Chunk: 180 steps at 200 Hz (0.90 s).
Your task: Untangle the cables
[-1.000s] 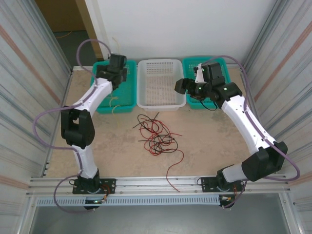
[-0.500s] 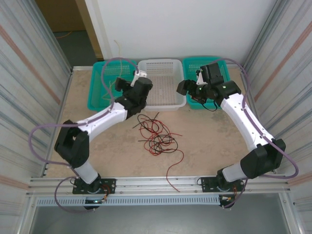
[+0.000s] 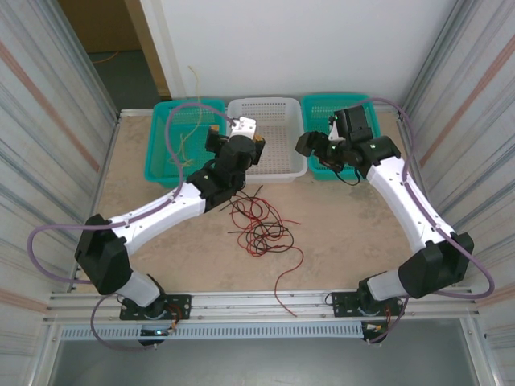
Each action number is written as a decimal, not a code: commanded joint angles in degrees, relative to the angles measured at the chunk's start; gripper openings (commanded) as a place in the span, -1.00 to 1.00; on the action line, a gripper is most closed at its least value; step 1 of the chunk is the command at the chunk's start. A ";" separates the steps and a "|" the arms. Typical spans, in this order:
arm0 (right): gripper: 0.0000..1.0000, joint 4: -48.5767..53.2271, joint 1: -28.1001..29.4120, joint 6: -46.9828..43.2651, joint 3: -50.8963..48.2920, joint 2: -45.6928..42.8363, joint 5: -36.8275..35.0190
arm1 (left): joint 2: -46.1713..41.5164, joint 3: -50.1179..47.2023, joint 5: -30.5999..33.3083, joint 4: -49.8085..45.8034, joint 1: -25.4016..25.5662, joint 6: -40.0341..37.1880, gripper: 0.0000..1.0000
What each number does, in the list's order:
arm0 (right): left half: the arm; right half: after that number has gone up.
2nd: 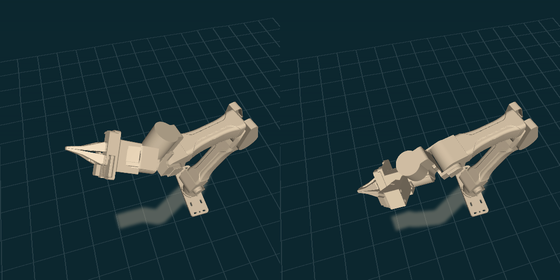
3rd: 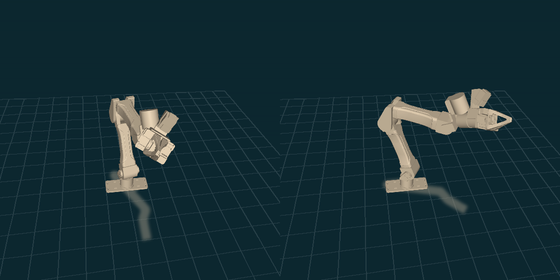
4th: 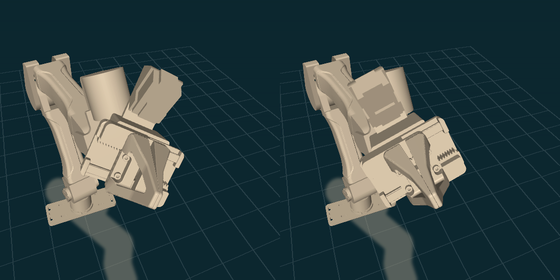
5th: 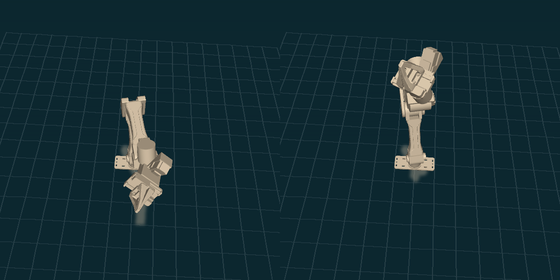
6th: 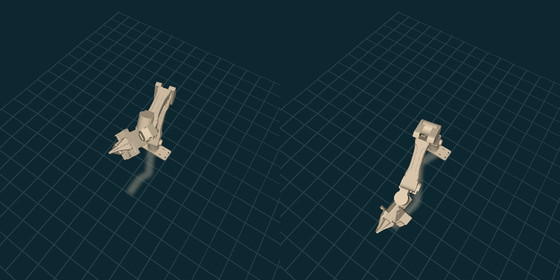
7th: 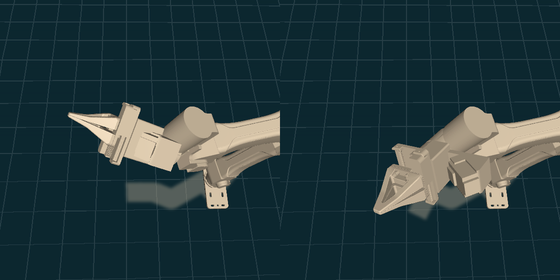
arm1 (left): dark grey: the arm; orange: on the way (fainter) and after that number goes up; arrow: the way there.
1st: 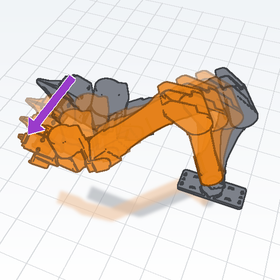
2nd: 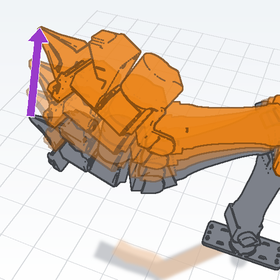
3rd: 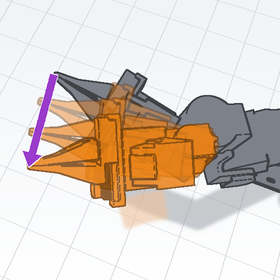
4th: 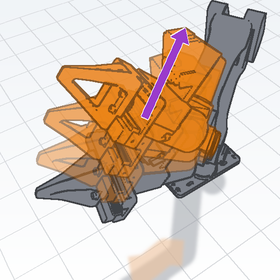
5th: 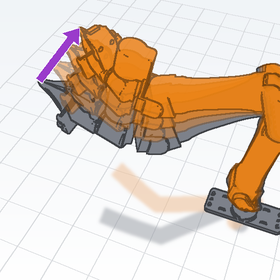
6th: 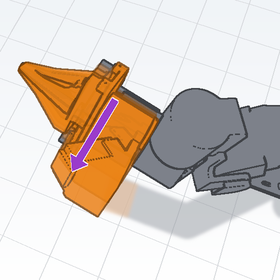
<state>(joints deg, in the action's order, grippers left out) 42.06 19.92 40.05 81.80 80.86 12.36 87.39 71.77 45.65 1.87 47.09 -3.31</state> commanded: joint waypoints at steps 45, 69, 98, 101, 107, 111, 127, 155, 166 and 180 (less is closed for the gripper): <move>0.60 -1.39 4.83 -3.95 -4.20 -3.61 -2.69 | -5.35 -5.69 -9.35 5.18 5.96 -5.61 0.95; 0.59 -0.73 6.77 -5.17 -4.19 -3.48 -3.80 | -4.38 -5.46 -7.58 4.55 6.37 -8.74 0.87; 0.60 -1.39 9.61 -6.40 -7.90 -4.82 -7.69 | 1.39 -2.52 -3.79 11.94 10.65 -23.41 0.75; 0.60 -1.45 9.39 -6.33 -8.22 -4.79 -7.55 | 2.28 -2.22 -3.55 13.85 11.33 -25.52 0.75; 0.60 -1.47 8.79 -6.07 -8.38 -4.60 -6.94 | 4.19 -1.78 -2.88 17.61 12.43 -29.59 0.76; 0.60 -1.46 8.35 -5.92 -8.40 -4.44 -6.44 | 5.56 -1.38 -2.27 19.94 13.12 -31.78 0.78; 0.60 -1.75 5.25 -5.39 -8.15 -3.87 -3.48 | 9.63 0.51 0.86 25.91 15.39 -37.37 0.79; 0.60 -2.51 -0.58 -4.40 -8.94 -3.57 -0.06 | 9.47 -0.01 2.45 27.17 17.92 -35.25 0.79; 0.60 -3.07 -1.91 -3.86 -9.40 -3.51 0.38 | 8.05 -0.58 2.43 23.94 18.04 -30.94 0.78; 0.61 -4.82 -2.85 -2.87 -10.05 -3.44 0.46 | 6.15 -2.14 2.00 21.91 17.99 -26.94 0.78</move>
<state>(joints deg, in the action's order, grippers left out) 43.38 17.76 35.59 71.92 77.45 7.97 96.86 70.54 49.25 22.96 63.53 -34.81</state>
